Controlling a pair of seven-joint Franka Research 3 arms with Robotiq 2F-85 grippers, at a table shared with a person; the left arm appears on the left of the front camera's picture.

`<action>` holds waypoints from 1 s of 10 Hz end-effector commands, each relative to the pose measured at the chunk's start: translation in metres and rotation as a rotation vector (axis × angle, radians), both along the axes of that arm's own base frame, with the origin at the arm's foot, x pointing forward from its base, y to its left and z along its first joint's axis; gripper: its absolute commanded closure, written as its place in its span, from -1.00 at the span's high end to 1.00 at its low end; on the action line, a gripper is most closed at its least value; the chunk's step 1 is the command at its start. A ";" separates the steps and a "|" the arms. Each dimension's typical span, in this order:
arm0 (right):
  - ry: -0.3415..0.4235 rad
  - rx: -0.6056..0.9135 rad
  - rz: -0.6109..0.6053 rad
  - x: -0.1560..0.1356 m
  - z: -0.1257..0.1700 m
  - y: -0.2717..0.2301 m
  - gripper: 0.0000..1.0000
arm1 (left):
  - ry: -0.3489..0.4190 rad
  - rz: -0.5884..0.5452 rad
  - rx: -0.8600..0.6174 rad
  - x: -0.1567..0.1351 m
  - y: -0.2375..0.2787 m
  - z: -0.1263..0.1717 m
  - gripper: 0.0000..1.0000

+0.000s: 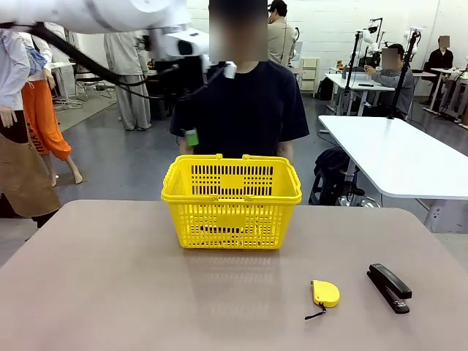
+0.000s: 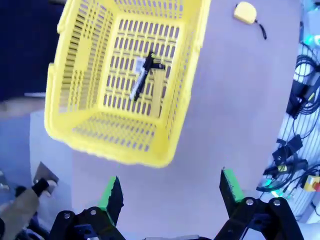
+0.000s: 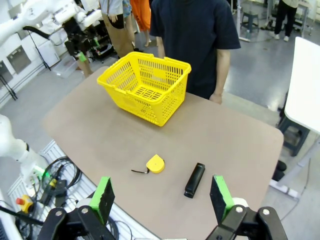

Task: Place the items the person wants into the basket.
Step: Pick up the item the person points to and place it in the Market Basket.

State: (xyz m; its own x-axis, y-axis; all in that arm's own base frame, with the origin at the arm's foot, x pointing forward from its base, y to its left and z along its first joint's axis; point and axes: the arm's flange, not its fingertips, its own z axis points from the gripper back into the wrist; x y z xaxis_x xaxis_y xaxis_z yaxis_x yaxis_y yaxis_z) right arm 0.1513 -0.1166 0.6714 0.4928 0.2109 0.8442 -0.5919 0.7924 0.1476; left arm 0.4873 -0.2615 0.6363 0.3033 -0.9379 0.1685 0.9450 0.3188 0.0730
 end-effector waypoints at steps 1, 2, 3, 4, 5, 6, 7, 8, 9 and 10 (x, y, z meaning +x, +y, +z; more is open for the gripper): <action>0.016 -0.006 -0.007 0.001 -0.001 0.001 1.00 | -0.043 0.034 -0.016 -0.047 0.041 -0.035 1.00; 0.016 -0.006 -0.007 0.001 -0.001 0.001 1.00 | -0.061 0.059 -0.018 -0.058 0.055 -0.036 1.00; 0.016 -0.006 -0.007 0.001 -0.001 0.001 1.00 | -0.076 0.093 -0.016 -0.065 0.067 -0.037 1.00; 0.016 -0.006 -0.007 0.001 -0.001 0.001 1.00 | -0.089 0.124 -0.025 -0.072 0.079 -0.040 1.00; 0.016 -0.006 -0.007 0.001 -0.001 0.001 1.00 | -0.095 0.149 -0.035 -0.077 0.089 -0.040 1.00; 0.016 -0.006 -0.007 0.001 -0.001 0.001 1.00 | -0.091 0.159 -0.042 -0.078 0.095 -0.041 1.00; 0.016 -0.006 -0.007 0.001 -0.001 0.001 1.00 | -0.077 0.163 -0.046 -0.074 0.093 -0.042 1.00; 0.016 -0.006 -0.007 0.001 -0.001 0.001 1.00 | -0.058 0.173 -0.044 -0.071 0.093 -0.044 1.00; 0.016 -0.006 -0.007 0.001 -0.001 0.001 1.00 | -0.037 0.173 -0.025 -0.067 0.089 -0.048 1.00; 0.016 -0.006 -0.007 0.001 -0.001 0.001 1.00 | -0.068 0.154 -0.025 -0.073 0.099 -0.040 1.00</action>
